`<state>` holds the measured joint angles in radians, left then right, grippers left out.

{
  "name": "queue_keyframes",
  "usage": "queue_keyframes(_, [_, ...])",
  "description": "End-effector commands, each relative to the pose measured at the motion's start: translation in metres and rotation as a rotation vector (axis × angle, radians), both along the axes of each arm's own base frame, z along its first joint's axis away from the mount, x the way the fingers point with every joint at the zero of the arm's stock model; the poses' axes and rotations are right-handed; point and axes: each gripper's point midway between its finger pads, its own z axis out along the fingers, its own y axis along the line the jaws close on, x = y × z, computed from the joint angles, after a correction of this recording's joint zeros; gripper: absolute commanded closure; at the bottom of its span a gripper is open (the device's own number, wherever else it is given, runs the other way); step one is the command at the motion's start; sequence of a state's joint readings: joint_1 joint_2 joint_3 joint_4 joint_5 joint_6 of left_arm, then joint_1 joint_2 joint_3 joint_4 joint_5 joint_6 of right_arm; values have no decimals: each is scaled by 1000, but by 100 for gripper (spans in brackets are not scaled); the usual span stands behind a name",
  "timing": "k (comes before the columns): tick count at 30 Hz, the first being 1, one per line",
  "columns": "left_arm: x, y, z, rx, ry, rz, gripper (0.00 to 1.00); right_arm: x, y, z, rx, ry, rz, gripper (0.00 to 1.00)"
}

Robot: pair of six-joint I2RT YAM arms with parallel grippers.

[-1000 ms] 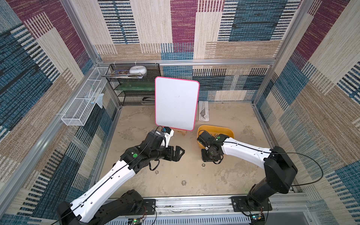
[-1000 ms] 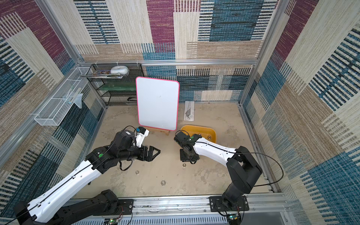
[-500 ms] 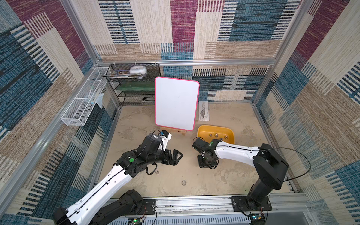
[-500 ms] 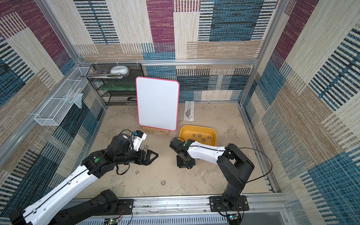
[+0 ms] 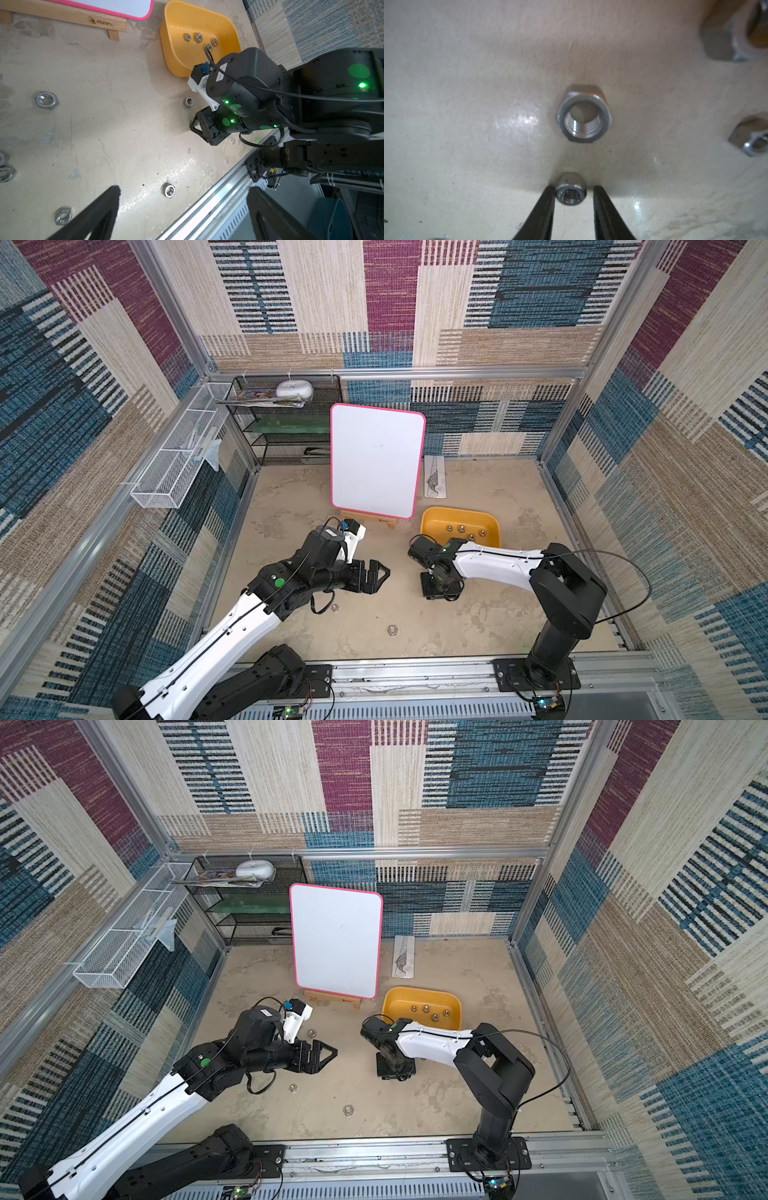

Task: Put the nuts on the desktop into the storage box
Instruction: Pick up the nut from the center of the board, then place the nut in the storage box.

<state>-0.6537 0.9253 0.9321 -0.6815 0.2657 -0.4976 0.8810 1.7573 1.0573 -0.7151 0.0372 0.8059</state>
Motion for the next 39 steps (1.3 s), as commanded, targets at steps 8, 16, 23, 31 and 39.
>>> queue_keyframes(8, [-1, -1, 1, -7, -1, -7, 0, 8, 7, 1, 7, -21, -5, 73])
queue_keyframes(16, [2, -5, 1, -7, -1, -14, 0, 15, 4, 22, -6, -68, -3, 76])
queue_keyframes(23, [6, -9, 4, -8, -7, -24, 0, 35, -14, 64, -24, -154, -30, 75])
queue_keyframes(31, [11, -16, 5, -15, -4, -41, 0, 84, -47, 111, -9, -261, -94, 74])
queue_keyframes(39, [15, -18, 6, -15, -8, -36, 0, 137, -79, 97, -39, -267, -121, 74])
